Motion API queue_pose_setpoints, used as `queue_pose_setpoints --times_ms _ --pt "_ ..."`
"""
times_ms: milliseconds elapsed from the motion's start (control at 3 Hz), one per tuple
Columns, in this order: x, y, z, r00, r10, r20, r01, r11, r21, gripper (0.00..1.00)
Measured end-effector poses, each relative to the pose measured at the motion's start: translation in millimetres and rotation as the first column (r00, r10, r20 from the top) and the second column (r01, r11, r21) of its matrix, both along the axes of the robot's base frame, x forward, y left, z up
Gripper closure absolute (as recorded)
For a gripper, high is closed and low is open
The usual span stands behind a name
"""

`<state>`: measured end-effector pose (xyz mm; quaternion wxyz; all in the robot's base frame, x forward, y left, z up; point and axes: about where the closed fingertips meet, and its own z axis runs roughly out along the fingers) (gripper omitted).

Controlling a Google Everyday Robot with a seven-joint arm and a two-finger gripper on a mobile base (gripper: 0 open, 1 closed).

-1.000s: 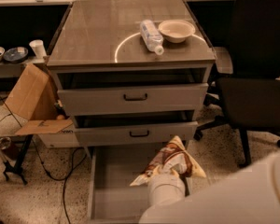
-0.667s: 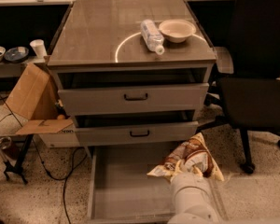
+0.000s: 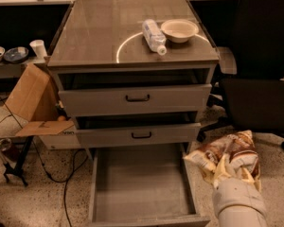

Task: Pick brown chip bag from bottom drawer and place on counter

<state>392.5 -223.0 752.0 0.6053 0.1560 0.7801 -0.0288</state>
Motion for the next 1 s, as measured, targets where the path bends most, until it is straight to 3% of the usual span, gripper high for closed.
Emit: queue_pose_setpoints --times_ms 333,667,1000 --pt "-11 -9 51 0.9939 -0.025 0.108 0.029 0.999 -0.039 1.00" --pt "-11 -9 51 0.9938 -0.025 0.108 0.029 0.999 -0.039 1.00" --pt "4 -8 85 0.9752 -0.050 0.216 0.052 0.999 -0.005 1.00"
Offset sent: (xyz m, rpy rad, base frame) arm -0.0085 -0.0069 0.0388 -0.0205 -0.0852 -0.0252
